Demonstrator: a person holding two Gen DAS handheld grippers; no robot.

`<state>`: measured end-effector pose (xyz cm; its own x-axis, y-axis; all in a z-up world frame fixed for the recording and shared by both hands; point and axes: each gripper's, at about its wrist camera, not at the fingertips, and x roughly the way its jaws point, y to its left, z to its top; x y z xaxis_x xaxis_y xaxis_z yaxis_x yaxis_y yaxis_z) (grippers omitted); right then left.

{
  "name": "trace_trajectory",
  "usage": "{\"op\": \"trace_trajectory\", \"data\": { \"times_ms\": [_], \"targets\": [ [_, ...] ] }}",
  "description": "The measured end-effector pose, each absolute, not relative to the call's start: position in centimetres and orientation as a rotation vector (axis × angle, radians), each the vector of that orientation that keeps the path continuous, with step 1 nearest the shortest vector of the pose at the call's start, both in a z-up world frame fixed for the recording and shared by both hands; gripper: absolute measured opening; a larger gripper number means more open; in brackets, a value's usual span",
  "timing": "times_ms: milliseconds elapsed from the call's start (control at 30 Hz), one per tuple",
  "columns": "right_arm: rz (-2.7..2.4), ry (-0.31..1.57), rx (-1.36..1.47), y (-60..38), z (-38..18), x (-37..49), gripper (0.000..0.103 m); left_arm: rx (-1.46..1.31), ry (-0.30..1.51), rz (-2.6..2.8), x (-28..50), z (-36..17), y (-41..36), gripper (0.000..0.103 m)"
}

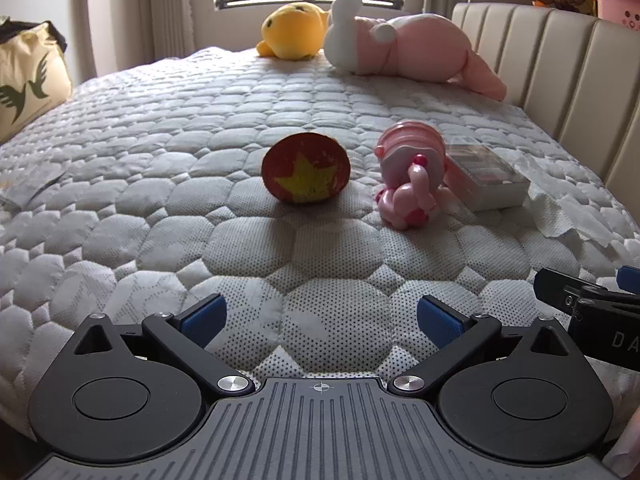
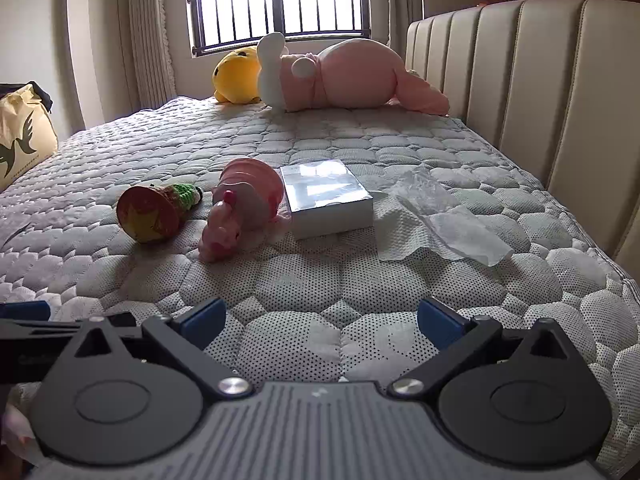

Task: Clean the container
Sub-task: 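Move both tools toward the crocheted cup toy and tissue box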

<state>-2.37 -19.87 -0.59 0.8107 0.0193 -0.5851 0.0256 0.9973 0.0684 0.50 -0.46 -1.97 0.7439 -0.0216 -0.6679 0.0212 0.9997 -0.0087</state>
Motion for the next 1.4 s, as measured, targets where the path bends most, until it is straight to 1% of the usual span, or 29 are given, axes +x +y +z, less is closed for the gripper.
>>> {"op": "trace_trajectory", "data": {
  "times_ms": [500,1400],
  "targets": [
    [-0.003,0.643,0.066,-19.8,-0.8,-2.3,0.103,-0.019,0.774,-0.034,1.2,-2.7,-0.2,0.103],
    [-0.002,0.653,0.042,-19.6,-1.2,-1.7,0.103,-0.022,0.791,-0.044,1.5,-3.1,0.0,0.103]
  ]
}}
